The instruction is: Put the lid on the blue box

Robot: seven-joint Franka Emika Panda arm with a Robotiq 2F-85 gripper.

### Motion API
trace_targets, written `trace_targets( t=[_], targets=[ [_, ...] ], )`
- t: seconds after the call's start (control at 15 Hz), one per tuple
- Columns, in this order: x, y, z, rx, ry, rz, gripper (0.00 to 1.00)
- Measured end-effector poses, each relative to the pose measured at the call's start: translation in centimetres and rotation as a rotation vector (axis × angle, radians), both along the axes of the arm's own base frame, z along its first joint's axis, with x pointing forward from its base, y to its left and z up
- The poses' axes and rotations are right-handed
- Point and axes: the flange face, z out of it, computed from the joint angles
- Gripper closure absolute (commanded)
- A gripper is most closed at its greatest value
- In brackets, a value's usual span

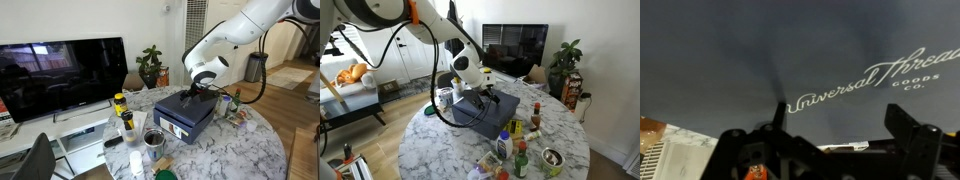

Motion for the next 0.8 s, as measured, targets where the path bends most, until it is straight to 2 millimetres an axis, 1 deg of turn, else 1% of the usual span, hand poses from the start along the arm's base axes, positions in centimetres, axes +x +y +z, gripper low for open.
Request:
trace_targets(
  t=[0.33,0.53,0.67,0.8],
  targets=[
    [0.1,0.1,1.9,0.028,-0.028,-0.021,0.00],
    [-0.5,0.8,3.4,0.056,-0.039,-0.035,0.00],
    [-1.5,1.3,4.4,0.079,-0.033,-0.053,0.00],
    [-3.4,1.9,5.1,0.096,-0.015,-0.067,0.00]
  ],
)
